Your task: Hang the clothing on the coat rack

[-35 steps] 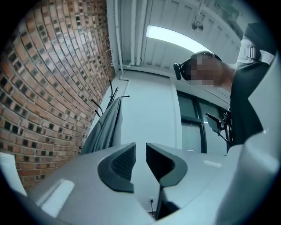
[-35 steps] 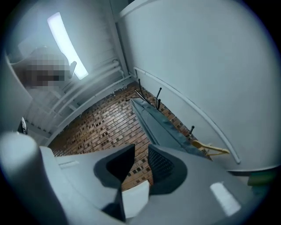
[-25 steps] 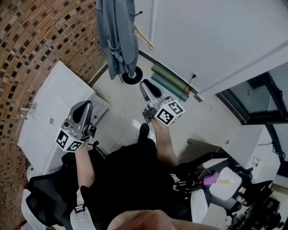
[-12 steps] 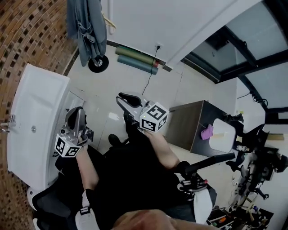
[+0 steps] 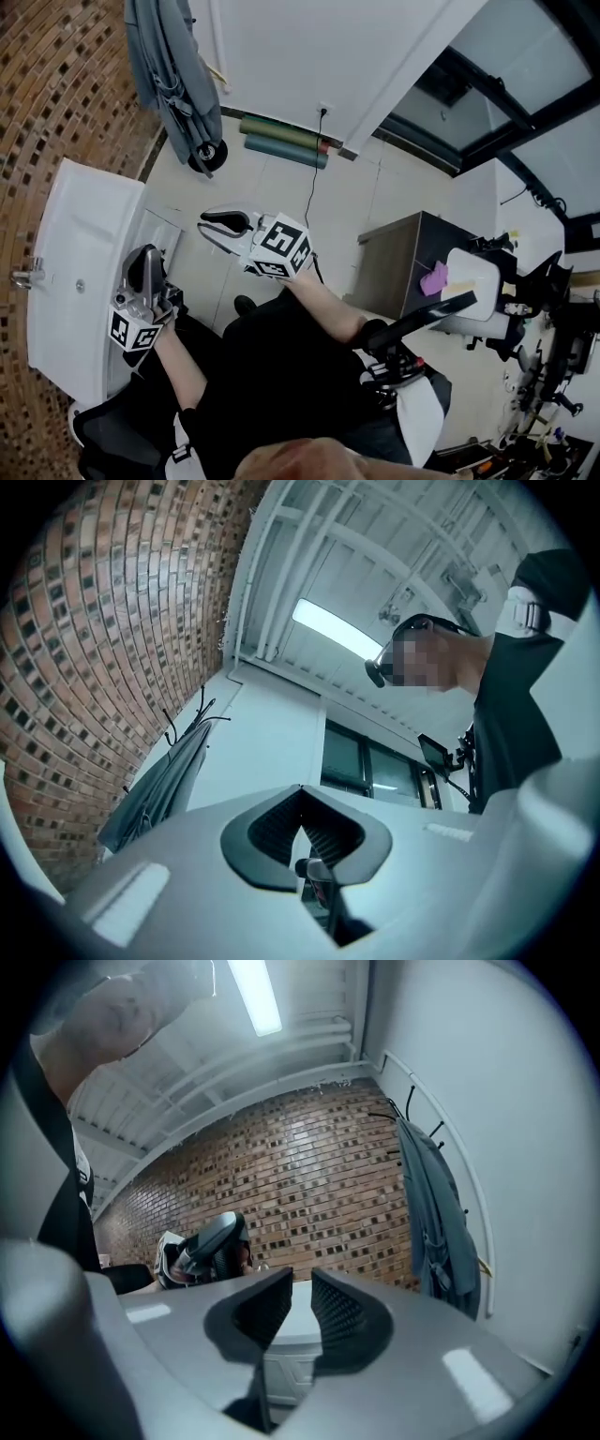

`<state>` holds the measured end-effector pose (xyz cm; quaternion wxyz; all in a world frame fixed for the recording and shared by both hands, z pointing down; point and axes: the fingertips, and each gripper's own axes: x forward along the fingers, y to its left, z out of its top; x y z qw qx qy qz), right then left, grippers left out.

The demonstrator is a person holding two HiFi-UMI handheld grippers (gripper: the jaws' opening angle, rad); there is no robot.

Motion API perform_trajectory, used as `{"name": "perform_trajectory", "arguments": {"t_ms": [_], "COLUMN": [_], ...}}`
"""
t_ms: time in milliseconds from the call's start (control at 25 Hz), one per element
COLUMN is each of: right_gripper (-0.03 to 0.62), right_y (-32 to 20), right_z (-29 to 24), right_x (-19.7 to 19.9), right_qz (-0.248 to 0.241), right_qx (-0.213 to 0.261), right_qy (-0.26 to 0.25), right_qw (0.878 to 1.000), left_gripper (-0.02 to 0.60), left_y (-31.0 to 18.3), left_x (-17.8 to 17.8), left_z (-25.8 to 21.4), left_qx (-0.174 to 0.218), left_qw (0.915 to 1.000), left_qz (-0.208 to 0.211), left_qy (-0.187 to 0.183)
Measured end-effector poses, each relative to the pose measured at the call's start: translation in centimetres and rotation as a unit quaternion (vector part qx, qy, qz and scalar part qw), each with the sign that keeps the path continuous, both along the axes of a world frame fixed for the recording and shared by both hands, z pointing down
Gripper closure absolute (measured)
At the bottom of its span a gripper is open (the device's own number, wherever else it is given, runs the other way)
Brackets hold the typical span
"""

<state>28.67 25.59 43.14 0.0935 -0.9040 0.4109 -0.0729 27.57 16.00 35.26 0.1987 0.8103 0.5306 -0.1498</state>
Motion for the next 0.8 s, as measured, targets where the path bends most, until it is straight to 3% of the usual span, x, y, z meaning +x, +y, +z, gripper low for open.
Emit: {"name": "perform_trajectory", "arguments": {"t_ms": [320, 520, 640, 800], "right_gripper": [0.545, 0.551, 0.566, 0.594], "right_y": [10.3, 16.9, 19.2, 19.8], "right_z": [-1.4, 1.3, 2.5, 1.5], "right_x": [2.8, 3.5, 4.1, 5.4], "right_qz": [0.008, 0.018, 0.021, 0.023], "right_qx": [0.018, 0.049, 0.068, 0.083], "right_qy": [0.005, -0.023, -0.038, -0.019], "right_qw": [1.0, 0.998, 0.997, 0.996], "left_gripper": [0.58, 0.58, 0.58, 0.58], "left_y": [10.4, 16.9, 19.1, 19.5], "left_x": [1.2, 1.1, 1.0, 1.7], "left_z": [-0.6, 1.2, 2.3, 2.1], "left_qx": [0.04, 0.085, 0.112, 0.136], "left_qw": [0.9991, 0.996, 0.9928, 0.99], "left_qz": [-0.016, -0.02, -0.017, -0.013], "left_qy": [-0.003, -0.021, -0.038, -0.035]}}
